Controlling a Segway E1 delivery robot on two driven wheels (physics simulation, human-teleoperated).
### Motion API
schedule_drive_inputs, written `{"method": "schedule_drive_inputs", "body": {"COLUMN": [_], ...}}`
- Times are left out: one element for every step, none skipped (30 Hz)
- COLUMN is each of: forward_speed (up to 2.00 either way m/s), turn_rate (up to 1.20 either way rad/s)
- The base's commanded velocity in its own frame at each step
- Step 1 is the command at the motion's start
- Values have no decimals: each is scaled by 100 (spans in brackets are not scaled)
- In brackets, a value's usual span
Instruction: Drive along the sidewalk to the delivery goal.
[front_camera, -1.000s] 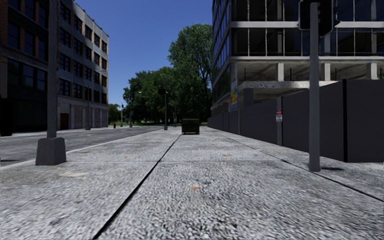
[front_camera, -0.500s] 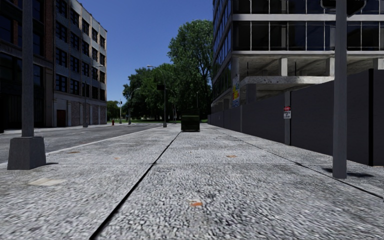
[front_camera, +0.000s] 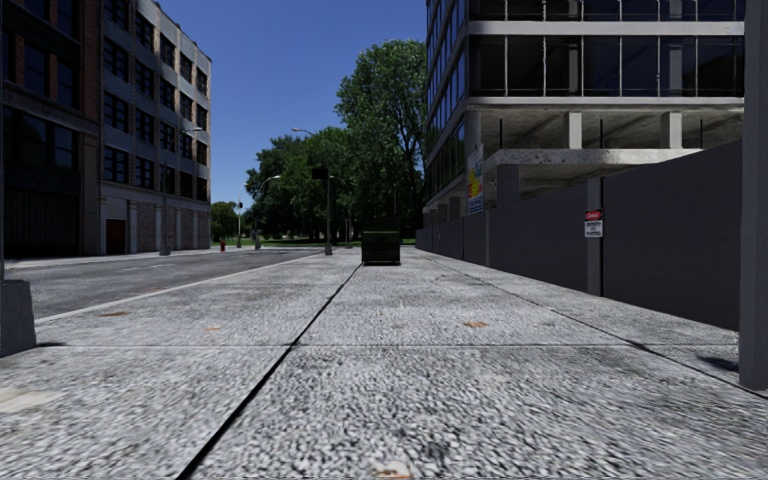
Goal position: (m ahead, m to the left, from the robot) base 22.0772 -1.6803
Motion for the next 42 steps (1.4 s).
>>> {"method": "schedule_drive_inputs", "body": {"forward_speed": [200,200,200,200,200,200,200,200,200,200,200,200,200,200,200,200,200,200,200,200,200,200,200,200,200,200,200,200,200,200,200,200,200,200,200,200,200,200,200,200,200,200], "turn_rate": [0,0,0,0,0,0,0,0,0,-5,-13,-16,-18,-18,-20,-22,-24,-25,-25,-25,-25,-25,-25,-25,-25,-25,-26,-27,-27,-27,-27,-27,-27,-27,-27,-27,-27,-27,-27,-27,-27,-27]}}
